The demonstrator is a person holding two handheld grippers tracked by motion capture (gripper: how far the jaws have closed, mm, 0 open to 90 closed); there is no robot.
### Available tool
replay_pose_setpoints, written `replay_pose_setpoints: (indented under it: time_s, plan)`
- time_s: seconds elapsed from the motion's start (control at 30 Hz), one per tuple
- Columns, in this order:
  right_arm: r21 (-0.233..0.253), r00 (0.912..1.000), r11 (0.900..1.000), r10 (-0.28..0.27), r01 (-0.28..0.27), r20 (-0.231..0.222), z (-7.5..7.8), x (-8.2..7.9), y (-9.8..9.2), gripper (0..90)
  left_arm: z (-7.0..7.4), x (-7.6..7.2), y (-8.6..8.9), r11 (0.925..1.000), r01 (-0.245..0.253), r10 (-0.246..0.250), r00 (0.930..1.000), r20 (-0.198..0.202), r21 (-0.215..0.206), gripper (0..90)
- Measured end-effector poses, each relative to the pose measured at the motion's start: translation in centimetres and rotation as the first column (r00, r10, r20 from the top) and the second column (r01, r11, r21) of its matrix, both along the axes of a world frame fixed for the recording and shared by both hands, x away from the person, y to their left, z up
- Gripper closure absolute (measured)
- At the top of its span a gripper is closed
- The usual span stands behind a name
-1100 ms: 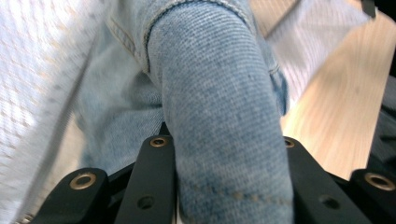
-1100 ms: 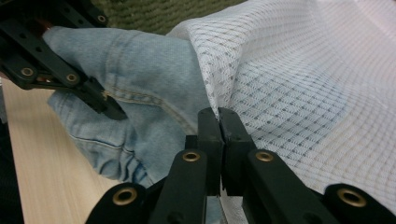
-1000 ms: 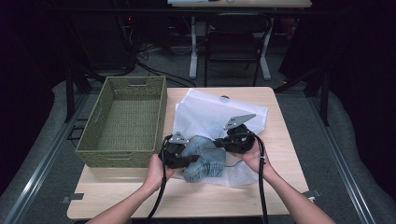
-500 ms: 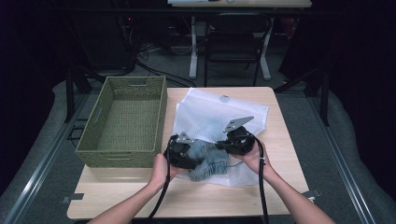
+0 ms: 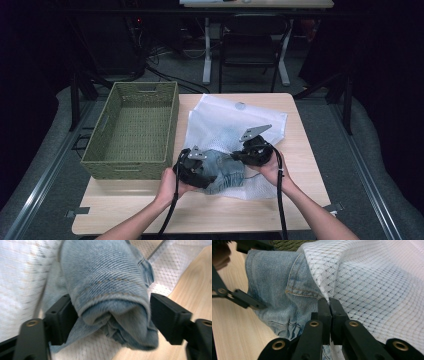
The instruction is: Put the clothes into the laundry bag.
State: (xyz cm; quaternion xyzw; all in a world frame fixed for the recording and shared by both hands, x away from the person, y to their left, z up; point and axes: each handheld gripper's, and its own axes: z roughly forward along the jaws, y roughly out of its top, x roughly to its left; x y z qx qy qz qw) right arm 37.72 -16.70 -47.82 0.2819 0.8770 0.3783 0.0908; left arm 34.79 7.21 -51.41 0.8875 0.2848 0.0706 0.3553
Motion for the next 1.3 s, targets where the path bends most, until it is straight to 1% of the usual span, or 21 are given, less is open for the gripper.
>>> replay_pose_setpoints:
  time_s: [0.07,0.13,0.23,0.33,0.4,0.57,0.67,0.7,0.73,0.77,0.8,0.83,0.87,0.9,0.97,1.0,1.13,1.17,1.23,1.27,1.3]
  plan:
    - [-0.001,1.0000,1.000,0.003,-0.003,-0.002,-0.1,0.1,0.0,88.5,-0.7,0.3,-0.3,0.9998,0.008,-0.008,0.9999,-0.007,-0.015,29.2]
    - [-0.008,1.0000,1.000,0.004,-0.004,-0.004,-0.2,0.0,0.2,88.5,-1.1,0.4,-0.5,0.9994,0.012,-0.012,0.9999,-0.005,-0.032,36.3]
    - [-0.011,1.0000,1.000,0.008,-0.009,-0.005,-0.3,0.0,0.3,88.5,-1.5,0.4,-0.6,0.9984,0.003,-0.002,0.9999,0.012,-0.056,56.0]
    - [-0.012,0.9999,1.000,0.006,-0.006,-0.016,-0.4,0.1,0.3,88.5,-1.7,0.4,-0.6,0.9977,0.004,-0.003,0.9998,0.017,-0.068,68.3]
    - [-0.013,0.9998,1.000,0.003,-0.004,-0.018,-0.5,0.2,0.4,88.6,-1.7,0.4,-0.6,0.9974,-0.003,0.004,0.9998,0.020,-0.072,72.0]
    - [-0.003,1.0000,1.000,0.005,-0.005,-0.003,-0.1,0.0,0.3,88.6,-1.2,0.3,-0.7,0.9949,-0.024,0.028,0.9987,0.043,-0.098,74.7]
    - [0.014,1.0000,1.000,0.006,-0.006,0.005,0.2,0.0,0.1,88.6,-0.7,0.7,-0.9,0.9929,-0.043,0.050,0.9967,0.064,-0.111,75.2]
    - [0.023,0.9999,1.000,0.002,-0.002,0.010,0.4,0.0,0.1,88.6,-0.6,0.8,-0.9,0.9921,-0.049,0.056,0.9966,0.061,-0.116,75.2]
    - [0.026,0.9999,1.000,0.003,-0.003,0.012,0.5,0.1,0.0,88.6,-0.6,0.8,-0.9,0.9904,-0.060,0.069,0.9948,0.075,-0.125,75.3]
    - [0.036,0.9999,0.999,0.000,0.000,0.013,0.6,0.0,0.0,88.6,-0.5,0.9,-0.9,0.9911,-0.058,0.067,0.9952,0.071,-0.120,75.3]
    - [0.044,0.9999,0.999,0.000,-0.001,0.014,0.8,0.0,-0.1,88.7,-0.5,0.9,-1.0,0.9884,-0.078,0.089,0.9922,0.087,-0.130,75.4]
    - [0.049,0.9997,0.999,0.001,-0.002,0.025,1.0,-0.1,-0.1,88.7,-0.3,1.0,-1.0,0.9884,-0.078,0.089,0.9928,0.081,-0.130,75.5]
    - [0.054,0.9995,0.999,0.000,-0.002,0.030,1.2,-0.1,-0.2,88.7,-0.3,1.0,-1.1,0.9882,-0.081,0.093,0.9915,0.090,-0.130,75.5]
    - [0.062,0.9994,0.998,0.001,-0.003,0.033,1.3,-0.2,-0.2,88.7,-0.2,1.1,-1.2,0.9860,-0.093,0.108,0.9889,0.102,-0.138,75.5]
    - [0.076,0.9991,0.997,0.003,-0.006,0.041,1.7,-0.3,-0.2,88.7,0.2,1.3,-1.3,0.9823,-0.108,0.125,0.9867,0.104,-0.153,75.6]
    - [0.086,0.9991,0.996,0.006,-0.009,0.041,1.8,-0.4,-0.3,88.7,0.3,1.4,-1.4,0.9793,-0.119,0.139,0.9834,0.117,-0.164,75.5]
    - [0.111,0.9990,0.994,0.007,-0.012,0.045,2.2,-0.6,-0.6,88.7,0.4,1.8,-1.9,0.9712,-0.141,0.168,0.9763,0.136,-0.192,75.4]
    - [0.111,0.9990,0.994,0.007,-0.012,0.045,2.2,-0.6,-0.6,88.7,0.2,1.9,-2.1,0.9691,-0.146,0.174,0.9760,0.131,-0.198,75.4]
    - [0.107,0.9993,0.994,0.008,-0.012,0.038,2.1,-0.5,-0.6,88.7,-0.3,2.3,-2.4,0.9708,-0.153,0.178,0.9757,0.127,-0.184,74.8]
    - [0.101,0.9997,0.995,0.005,-0.008,0.022,1.7,-0.4,-0.8,88.7,-0.9,2.8,-2.5,0.9722,-0.158,0.178,0.9786,0.104,-0.173,72.7]
    - [0.101,0.9997,0.995,0.005,-0.008,0.022,1.7,-0.4,-0.8,88.7,-1.3,2.9,-2.3,0.9737,-0.154,0.171,0.9811,0.090,-0.167,72.7]
